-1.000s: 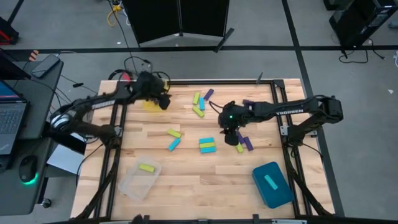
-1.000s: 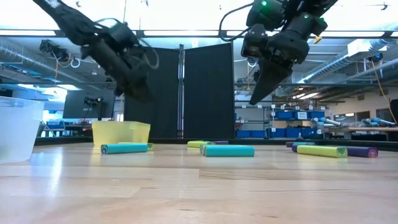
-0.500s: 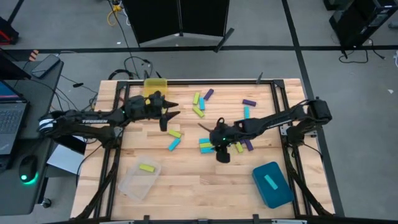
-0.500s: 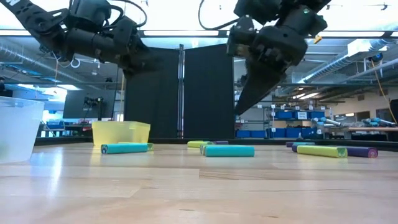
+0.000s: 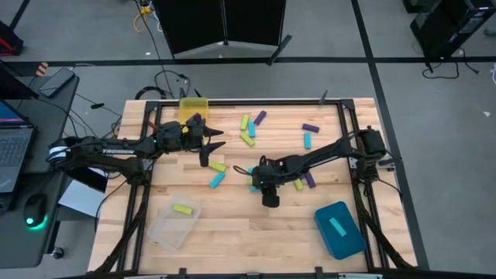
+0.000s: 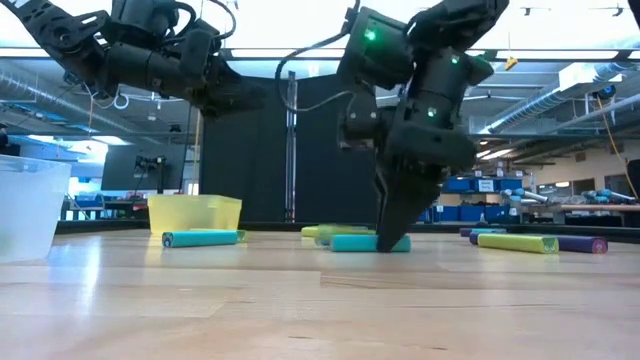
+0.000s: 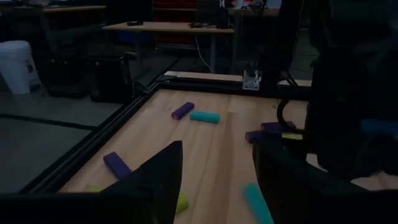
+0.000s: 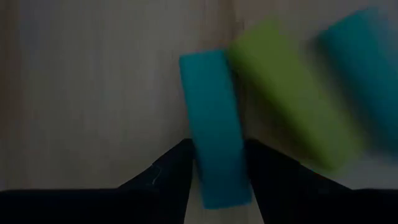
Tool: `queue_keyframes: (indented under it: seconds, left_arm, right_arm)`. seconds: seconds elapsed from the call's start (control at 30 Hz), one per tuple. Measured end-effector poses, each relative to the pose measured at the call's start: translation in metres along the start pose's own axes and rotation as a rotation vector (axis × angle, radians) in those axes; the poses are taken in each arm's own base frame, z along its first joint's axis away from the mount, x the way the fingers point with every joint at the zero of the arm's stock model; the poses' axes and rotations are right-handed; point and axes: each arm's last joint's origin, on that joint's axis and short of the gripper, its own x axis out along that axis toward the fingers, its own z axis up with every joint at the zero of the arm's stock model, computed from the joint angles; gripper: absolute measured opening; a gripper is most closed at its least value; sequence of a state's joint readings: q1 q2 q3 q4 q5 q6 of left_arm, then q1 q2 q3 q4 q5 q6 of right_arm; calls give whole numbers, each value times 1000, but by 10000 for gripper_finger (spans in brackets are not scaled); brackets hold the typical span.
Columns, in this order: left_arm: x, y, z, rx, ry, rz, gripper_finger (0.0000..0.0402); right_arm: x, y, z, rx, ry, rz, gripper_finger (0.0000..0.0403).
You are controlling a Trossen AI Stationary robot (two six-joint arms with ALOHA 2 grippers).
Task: Sort blocks
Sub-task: Put the blue block into the blue bin
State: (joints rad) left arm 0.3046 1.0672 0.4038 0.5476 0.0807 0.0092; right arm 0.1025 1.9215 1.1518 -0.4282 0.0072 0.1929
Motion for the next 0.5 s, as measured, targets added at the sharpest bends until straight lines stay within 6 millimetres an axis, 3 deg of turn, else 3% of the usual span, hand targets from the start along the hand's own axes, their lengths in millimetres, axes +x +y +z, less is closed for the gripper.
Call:
queue_keyframes:
  seconds: [0.33,0.5]
  left_arm:
    - [0,0,-4,34,41,-2,202]
    - [0,0,-5,31,54,-1,202]
  right_arm:
    - [5,0,1,20,12,-2,158]
    - [5,-1,1,29,24,33,122]
